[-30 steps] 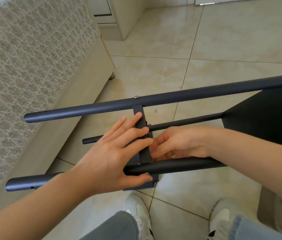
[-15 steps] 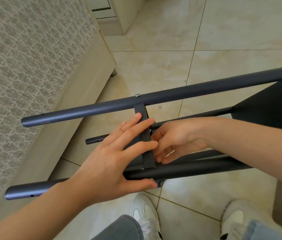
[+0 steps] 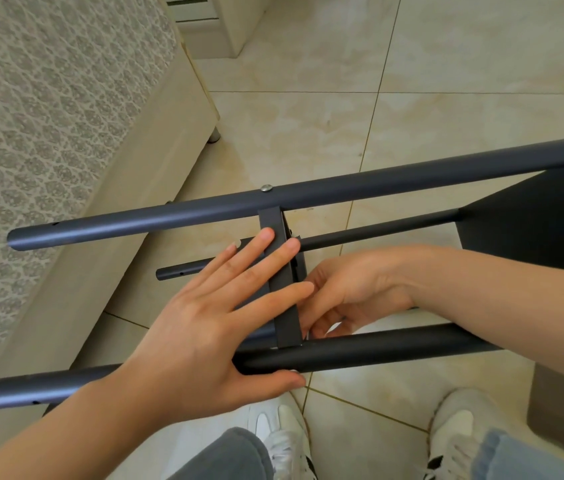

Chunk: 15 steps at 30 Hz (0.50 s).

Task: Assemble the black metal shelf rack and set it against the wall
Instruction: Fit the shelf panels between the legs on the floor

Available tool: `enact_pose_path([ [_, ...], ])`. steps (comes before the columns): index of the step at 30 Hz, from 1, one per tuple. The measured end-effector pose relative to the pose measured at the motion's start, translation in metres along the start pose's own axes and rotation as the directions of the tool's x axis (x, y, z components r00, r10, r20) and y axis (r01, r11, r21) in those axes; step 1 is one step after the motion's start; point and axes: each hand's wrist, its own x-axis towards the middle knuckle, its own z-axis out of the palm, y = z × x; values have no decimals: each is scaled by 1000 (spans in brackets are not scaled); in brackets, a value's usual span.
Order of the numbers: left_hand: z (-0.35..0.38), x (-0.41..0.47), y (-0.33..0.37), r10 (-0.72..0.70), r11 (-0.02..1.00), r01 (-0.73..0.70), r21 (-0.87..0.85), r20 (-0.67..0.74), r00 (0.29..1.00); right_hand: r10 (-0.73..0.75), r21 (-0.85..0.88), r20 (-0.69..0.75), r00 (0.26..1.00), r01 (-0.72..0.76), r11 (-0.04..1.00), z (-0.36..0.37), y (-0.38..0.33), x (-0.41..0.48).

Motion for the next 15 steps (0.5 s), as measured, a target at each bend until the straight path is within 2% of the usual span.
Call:
enact_pose_path([
  [8,0,-1,-1,-6,1000,6,-4,4,1000,10,6,44,999,-10,1000,-3,-1,0],
  [15,0,0,-2,-6,1000,6,-16,0,1000,15,-49,2,1000,-15,999,-1,-2,0],
])
